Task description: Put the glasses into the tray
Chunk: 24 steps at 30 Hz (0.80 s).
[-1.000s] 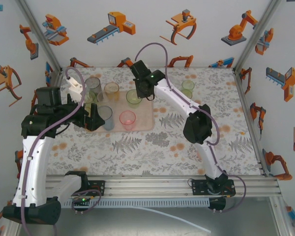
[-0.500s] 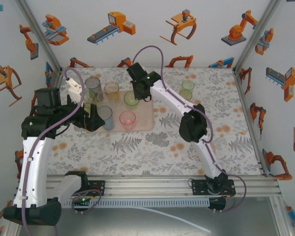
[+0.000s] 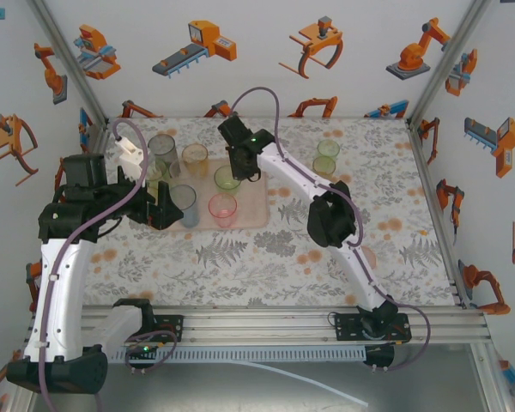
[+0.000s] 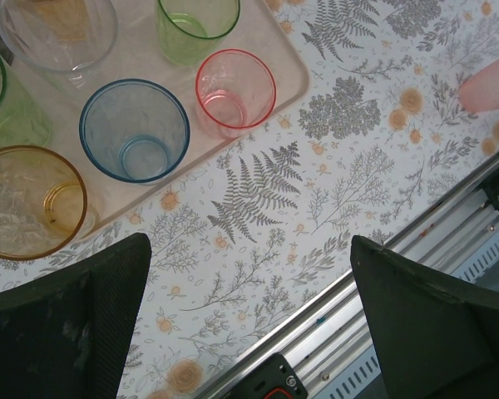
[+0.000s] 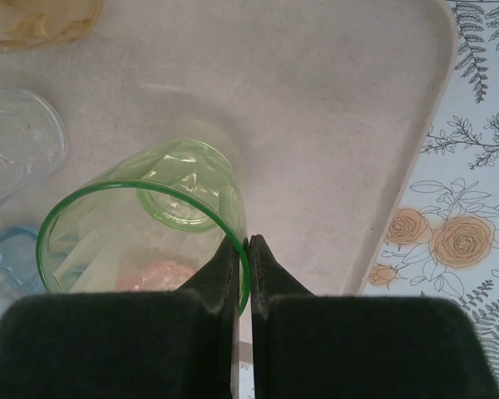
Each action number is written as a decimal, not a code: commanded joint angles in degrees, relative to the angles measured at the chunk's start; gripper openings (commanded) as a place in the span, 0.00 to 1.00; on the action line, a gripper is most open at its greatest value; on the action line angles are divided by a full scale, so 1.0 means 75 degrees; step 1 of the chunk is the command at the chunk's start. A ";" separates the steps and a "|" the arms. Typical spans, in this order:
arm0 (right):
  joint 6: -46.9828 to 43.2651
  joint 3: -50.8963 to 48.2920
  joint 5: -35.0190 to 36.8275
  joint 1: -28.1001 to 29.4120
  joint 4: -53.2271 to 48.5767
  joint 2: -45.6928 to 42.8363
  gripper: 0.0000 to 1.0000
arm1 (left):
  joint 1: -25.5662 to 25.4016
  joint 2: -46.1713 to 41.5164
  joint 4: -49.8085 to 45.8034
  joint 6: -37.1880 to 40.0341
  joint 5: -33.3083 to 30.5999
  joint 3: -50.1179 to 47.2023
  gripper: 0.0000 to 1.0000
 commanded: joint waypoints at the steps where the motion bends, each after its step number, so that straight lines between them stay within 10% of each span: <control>1: 0.0177 0.0400 -0.0148 0.0063 -0.0048 0.0073 0.07 | 0.0060 -0.0129 0.0110 -0.0061 0.0182 -0.0048 0.97; 24: 0.0226 0.0789 -0.0250 0.0093 -0.0316 0.0404 0.13 | 0.0085 -0.0139 0.0145 -0.0067 0.0211 -0.0072 0.97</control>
